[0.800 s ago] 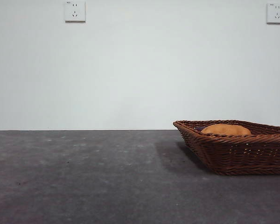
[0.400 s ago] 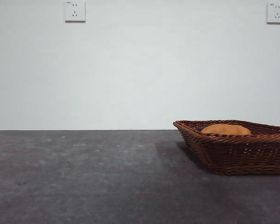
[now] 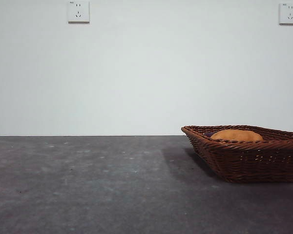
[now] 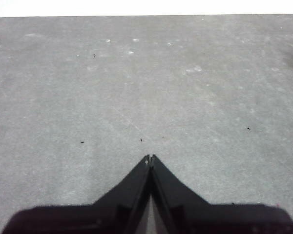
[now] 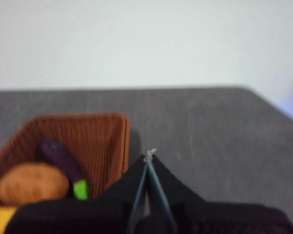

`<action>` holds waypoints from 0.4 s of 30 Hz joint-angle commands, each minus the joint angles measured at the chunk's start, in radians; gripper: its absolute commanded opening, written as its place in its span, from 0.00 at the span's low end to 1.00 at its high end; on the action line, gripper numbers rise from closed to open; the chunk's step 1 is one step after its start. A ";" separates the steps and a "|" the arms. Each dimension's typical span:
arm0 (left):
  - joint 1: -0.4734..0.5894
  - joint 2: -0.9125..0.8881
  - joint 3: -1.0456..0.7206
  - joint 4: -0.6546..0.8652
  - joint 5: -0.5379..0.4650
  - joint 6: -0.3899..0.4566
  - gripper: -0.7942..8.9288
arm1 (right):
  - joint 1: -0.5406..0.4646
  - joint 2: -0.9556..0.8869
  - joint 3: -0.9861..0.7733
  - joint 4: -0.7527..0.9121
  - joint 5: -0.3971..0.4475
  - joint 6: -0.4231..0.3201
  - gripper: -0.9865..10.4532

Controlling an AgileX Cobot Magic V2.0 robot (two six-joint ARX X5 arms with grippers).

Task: Help me put the vegetables on the table into the basket

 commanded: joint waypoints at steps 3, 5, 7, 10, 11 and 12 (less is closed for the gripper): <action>0.003 0.000 -0.006 0.004 -0.003 -0.004 0.08 | -0.001 -0.003 -0.062 0.015 0.020 0.036 0.09; 0.003 0.000 -0.006 0.004 -0.003 -0.004 0.08 | -0.001 -0.003 -0.080 0.014 0.022 0.036 0.09; 0.003 0.000 -0.006 0.004 -0.003 -0.004 0.08 | -0.001 -0.003 -0.093 0.014 0.022 0.036 0.09; 0.003 0.000 -0.006 0.004 -0.003 -0.004 0.08 | -0.001 -0.003 -0.109 0.010 0.022 0.035 0.09; 0.003 0.000 -0.006 0.004 -0.003 -0.003 0.08 | -0.001 -0.003 -0.113 0.005 0.022 0.036 0.09; 0.003 0.000 -0.006 0.004 -0.003 -0.004 0.08 | -0.001 -0.003 -0.118 -0.005 0.022 0.035 0.09</action>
